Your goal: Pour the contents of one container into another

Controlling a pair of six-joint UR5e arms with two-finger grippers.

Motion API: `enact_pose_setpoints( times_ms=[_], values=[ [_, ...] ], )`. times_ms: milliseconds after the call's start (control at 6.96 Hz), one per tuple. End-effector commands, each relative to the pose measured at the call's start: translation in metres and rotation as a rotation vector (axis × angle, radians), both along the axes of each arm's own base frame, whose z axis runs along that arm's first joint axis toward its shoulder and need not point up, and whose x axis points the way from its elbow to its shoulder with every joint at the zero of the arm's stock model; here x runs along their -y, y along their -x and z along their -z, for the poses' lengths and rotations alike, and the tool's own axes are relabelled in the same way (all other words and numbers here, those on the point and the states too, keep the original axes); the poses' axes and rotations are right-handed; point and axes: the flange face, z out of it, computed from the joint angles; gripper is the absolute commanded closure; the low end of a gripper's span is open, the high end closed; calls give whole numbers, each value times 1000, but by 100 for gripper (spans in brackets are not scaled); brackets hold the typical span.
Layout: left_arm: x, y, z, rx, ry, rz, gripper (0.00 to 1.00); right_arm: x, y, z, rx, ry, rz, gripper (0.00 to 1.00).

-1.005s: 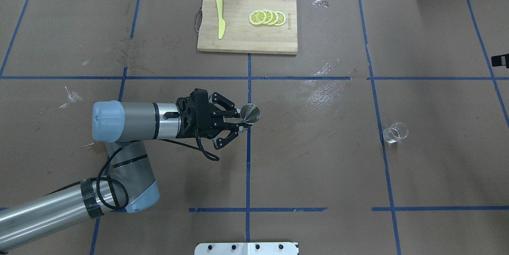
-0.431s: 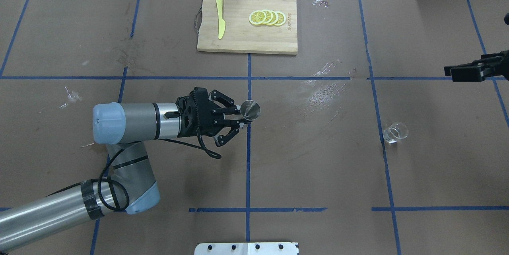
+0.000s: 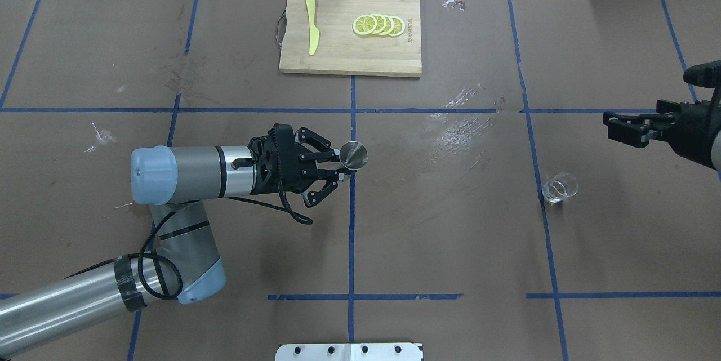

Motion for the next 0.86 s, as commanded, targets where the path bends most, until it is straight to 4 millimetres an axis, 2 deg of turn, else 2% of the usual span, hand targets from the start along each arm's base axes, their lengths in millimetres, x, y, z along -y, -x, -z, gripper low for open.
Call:
enact_pose_setpoints(
  times_ms=[0, 287, 431, 575, 718],
  values=[
    [0, 1, 1, -3, -1, 0, 100, -27, 36, -19, -16, -69, -114, 3],
    [1, 1, 1, -3, -1, 2, 100, -64, 100, -58, -32, -185, -262, 3],
    [1, 1, 1, -3, -1, 2, 100, -75, 129, -70, -29, -246, -305, 3],
    [1, 1, 1, -3, -1, 2, 100, -81, 153, -74, -17, -290, -344, 3],
    [0, 1, 1, -3, -1, 2, 100, -81, 170, -86, -23, -307, -379, 3]
  ],
)
